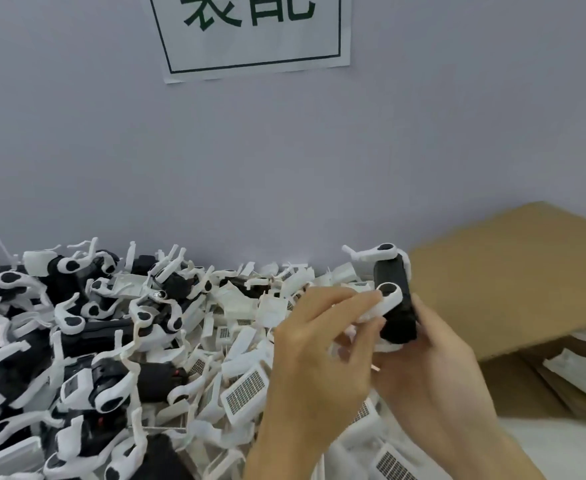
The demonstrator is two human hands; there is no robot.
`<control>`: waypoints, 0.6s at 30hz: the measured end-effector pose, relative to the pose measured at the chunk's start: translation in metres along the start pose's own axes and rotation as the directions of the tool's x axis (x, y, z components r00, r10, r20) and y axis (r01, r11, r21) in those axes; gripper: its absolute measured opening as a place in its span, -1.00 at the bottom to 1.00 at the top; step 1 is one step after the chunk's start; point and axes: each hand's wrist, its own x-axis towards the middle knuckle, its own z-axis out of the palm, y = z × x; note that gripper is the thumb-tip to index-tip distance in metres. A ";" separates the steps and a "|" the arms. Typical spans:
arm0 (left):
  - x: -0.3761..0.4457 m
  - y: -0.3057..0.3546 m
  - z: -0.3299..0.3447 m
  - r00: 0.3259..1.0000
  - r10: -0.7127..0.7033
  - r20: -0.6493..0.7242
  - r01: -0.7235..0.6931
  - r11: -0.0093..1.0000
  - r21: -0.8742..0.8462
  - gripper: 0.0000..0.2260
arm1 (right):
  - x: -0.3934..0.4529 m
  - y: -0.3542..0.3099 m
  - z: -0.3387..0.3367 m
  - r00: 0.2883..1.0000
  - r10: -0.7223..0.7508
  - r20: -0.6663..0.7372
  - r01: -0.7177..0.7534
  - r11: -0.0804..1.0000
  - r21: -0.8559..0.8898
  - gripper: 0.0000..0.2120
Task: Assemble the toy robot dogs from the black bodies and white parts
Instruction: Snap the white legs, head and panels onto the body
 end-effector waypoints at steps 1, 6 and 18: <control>0.000 0.000 -0.002 0.998 -0.034 0.048 0.033 0.999 0.008 -0.84 | 0.001 -0.002 -0.007 0.999 -0.016 -0.035 0.014 0.998 -0.068 -0.56; 0.000 -0.006 -0.008 0.810 -0.505 0.299 0.547 0.834 -0.070 -0.30 | 0.001 -0.011 -0.020 0.994 -0.104 -0.032 0.074 0.862 -0.501 -0.63; 0.004 -0.020 -0.013 0.379 -0.815 0.439 0.839 0.102 -0.534 -0.59 | -0.002 0.016 -0.001 0.972 -0.140 0.189 0.232 0.436 -0.870 -0.77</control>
